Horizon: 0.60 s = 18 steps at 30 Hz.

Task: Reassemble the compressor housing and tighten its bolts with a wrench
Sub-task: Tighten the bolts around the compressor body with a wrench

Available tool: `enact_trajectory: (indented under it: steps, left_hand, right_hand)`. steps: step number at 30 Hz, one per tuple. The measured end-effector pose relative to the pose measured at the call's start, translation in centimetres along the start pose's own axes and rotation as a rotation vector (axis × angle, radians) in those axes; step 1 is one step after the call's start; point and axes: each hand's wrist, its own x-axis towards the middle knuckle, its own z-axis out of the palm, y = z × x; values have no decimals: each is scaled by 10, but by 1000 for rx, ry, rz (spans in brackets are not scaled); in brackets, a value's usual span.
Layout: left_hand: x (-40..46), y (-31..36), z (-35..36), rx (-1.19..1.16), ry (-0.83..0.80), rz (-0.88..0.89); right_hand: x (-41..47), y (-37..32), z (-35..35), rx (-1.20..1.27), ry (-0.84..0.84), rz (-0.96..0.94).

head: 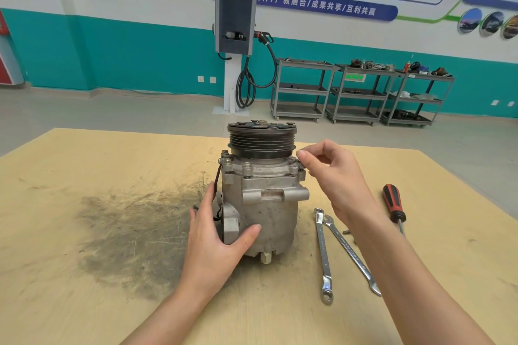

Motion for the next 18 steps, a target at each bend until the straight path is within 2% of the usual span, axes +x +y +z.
enact_trajectory:
  steps: [4, 8, 18]
  left_hand:
    - [0, 0, 0, -5, 2, 2]
    - [0, 0, 0, 5, 11, 2]
    - [0, -2, -1, -9, -1, 9]
  right_hand:
    - [1, 2, 0, -41, 24, -32]
    - [2, 2, -5, -45, -42, -5]
    - [4, -1, 0, -67, 46, -9]
